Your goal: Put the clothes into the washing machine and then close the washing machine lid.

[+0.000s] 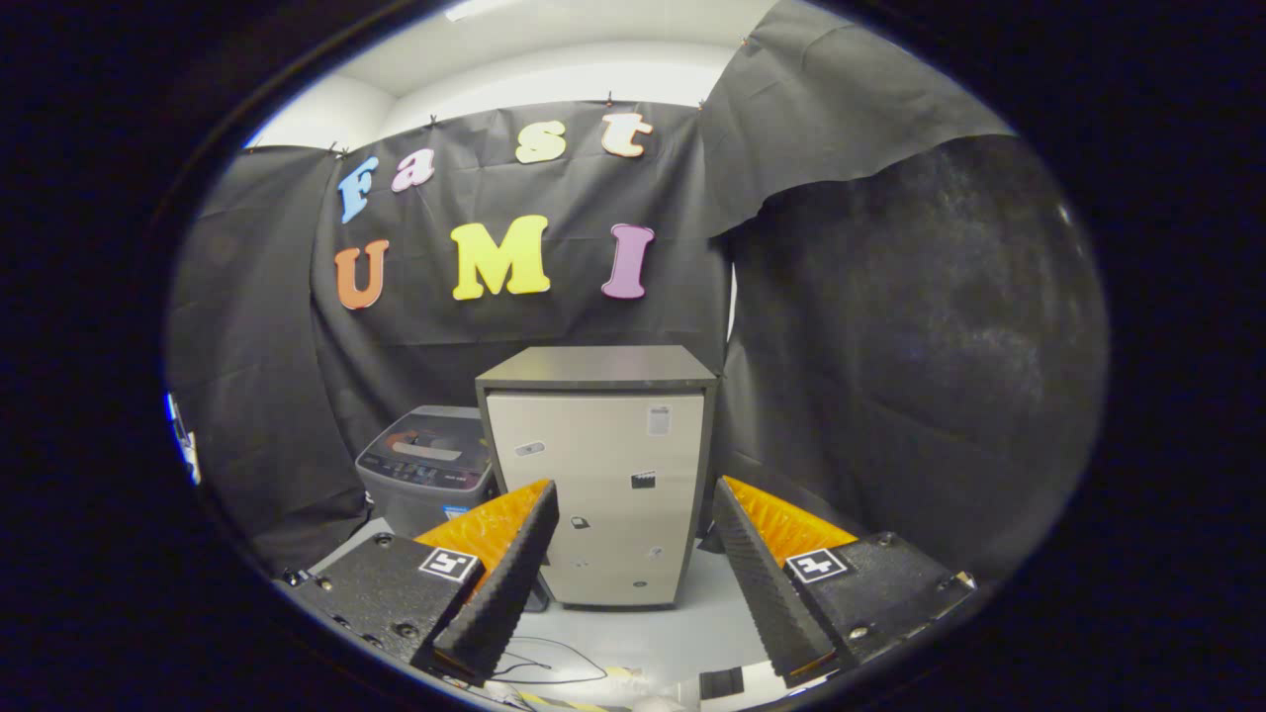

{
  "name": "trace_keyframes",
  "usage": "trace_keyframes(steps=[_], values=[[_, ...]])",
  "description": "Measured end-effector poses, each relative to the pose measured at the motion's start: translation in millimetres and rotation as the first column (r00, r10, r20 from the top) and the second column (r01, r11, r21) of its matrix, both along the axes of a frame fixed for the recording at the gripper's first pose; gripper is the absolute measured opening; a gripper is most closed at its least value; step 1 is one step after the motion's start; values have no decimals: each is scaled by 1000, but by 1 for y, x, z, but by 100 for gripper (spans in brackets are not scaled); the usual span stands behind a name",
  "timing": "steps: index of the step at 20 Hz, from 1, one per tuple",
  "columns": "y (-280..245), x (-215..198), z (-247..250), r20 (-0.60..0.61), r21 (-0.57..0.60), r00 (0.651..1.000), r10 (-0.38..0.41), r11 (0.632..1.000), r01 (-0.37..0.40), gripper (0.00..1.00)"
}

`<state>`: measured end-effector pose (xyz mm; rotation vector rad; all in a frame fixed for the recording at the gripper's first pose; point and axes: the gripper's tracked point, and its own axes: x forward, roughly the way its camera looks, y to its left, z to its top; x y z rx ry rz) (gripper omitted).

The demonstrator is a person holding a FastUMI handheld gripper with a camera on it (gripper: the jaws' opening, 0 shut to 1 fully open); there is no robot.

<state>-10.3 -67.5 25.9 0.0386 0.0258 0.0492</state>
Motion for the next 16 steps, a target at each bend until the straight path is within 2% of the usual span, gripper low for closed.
trace_keyframes(steps=[7, 16], values=[[8, -11, -2, -1, -4, 1000, 13, 1000, -13, 98], [0, -14, -7, -13, -11, 1000, -8, 1000, 8, 98]])
